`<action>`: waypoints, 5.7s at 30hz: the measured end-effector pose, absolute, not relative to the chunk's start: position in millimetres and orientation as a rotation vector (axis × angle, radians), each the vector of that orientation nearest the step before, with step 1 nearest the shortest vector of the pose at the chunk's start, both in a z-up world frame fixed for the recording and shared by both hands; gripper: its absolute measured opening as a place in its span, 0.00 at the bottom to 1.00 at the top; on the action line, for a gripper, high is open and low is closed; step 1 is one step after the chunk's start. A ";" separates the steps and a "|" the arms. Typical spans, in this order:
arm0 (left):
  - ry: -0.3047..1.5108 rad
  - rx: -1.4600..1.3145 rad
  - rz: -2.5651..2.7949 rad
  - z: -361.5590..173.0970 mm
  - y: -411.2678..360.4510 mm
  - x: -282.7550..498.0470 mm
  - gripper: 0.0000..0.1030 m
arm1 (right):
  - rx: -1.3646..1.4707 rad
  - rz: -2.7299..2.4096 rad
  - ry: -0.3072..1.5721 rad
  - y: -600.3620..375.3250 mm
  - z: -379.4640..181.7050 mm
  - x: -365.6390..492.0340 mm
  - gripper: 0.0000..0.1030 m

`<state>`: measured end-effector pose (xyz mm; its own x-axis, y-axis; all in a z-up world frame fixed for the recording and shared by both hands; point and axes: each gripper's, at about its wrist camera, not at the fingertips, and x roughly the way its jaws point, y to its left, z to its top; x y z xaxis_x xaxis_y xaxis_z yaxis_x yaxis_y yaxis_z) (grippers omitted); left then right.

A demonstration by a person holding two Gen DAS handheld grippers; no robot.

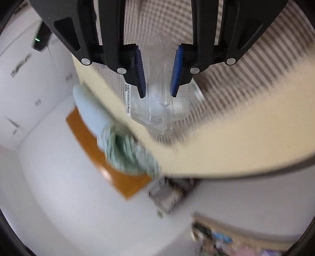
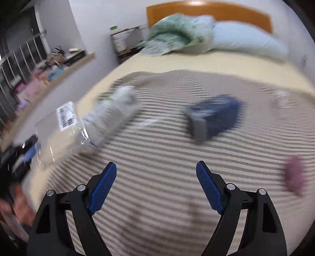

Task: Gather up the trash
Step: 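Grasp the clear plastic box with the left gripper while the right grasps a clear plastic strip, then carry the clear box and plastic strip down over the bin, then open both grippers over the bin, dropping the strip and clear box, then move both grippers back over the bed toward the carton and cup, then grasp the blue carton with the left gripper while the right grasps the Santa-print cup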

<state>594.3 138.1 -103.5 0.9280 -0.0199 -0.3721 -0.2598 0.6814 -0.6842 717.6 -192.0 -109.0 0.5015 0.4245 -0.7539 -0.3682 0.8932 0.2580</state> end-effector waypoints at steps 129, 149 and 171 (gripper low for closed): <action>0.634 0.734 -1.080 -188.8 -489.7 381.3 0.73 | 0.604 -0.554 1.204 -675.0 -278.5 177.8 0.62; 0.501 0.309 -0.788 -28.1 -236.3 435.0 0.90 | 0.197 -0.421 0.867 -555.6 -88.4 295.1 0.67; 0.762 0.186 -0.564 -71.7 -125.5 774.1 0.93 | 0.033 -0.069 0.828 -494.2 -20.2 606.5 0.76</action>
<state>774.1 -125.5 -71.7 0.5848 -0.4148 -0.6971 0.5459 0.8369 -0.0400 606.5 -494.2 -20.2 0.6740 -0.0479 -0.7372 0.0741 0.9972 0.0029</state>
